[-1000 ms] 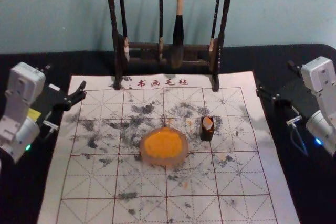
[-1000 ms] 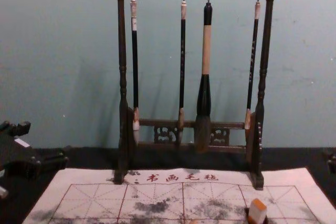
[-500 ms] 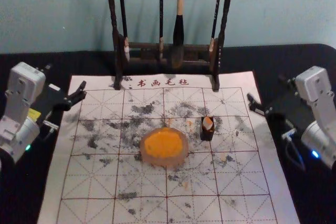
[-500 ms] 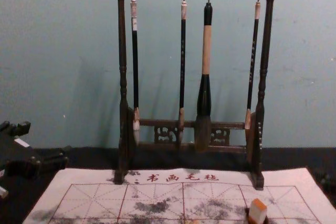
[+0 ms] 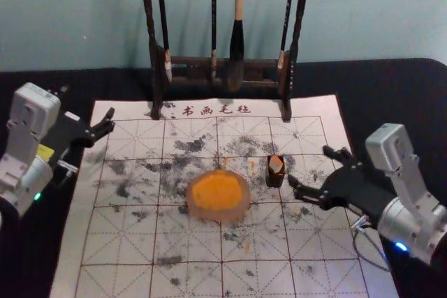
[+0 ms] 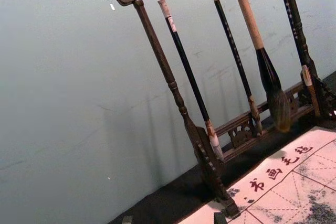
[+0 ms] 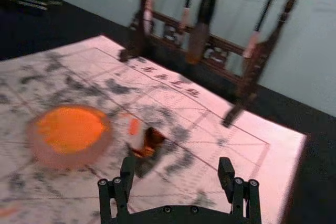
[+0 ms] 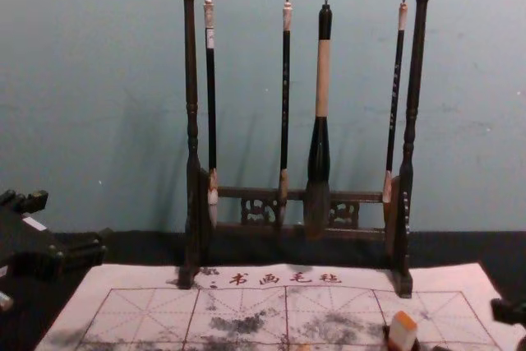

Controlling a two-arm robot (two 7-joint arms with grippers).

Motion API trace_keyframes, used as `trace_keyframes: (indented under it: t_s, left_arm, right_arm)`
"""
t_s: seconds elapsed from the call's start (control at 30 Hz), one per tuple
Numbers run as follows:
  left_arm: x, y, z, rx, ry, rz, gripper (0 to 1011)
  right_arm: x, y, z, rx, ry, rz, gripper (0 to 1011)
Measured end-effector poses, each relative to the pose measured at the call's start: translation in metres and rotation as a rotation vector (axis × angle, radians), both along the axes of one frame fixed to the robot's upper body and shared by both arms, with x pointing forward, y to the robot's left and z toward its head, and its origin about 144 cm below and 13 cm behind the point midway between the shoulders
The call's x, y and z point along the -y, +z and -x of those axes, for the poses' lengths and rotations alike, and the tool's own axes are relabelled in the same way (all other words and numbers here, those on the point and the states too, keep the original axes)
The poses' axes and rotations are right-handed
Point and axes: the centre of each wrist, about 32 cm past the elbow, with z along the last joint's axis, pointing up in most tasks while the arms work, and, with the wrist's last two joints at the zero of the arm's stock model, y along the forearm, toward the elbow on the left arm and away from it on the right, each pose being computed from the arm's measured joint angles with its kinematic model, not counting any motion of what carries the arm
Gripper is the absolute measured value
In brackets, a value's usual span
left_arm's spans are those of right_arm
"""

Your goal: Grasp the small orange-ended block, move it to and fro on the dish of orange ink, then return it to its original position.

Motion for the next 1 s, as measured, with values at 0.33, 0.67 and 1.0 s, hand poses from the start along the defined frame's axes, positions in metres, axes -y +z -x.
trace_keyframes:
  t_s: [0.33,0.67,1.0]
  left_arm:
    - [0.0,0.0,0.0,0.0,0.0,0.0,1001]
    - [0.0,0.0,0.0,0.0,0.0,0.0,1001]
    - [0.0,0.0,0.0,0.0,0.0,0.0,1001]
  right_arm:
    - [-0.02,-0.002,-0.015,-0.004,0.064,-0.036,1002]
    - [-0.031,-0.001,-0.036,-0.008,0.067,-0.014,1002]
    - [-0.036,0.001,-0.043,-0.013,0.085,0.0,1003]
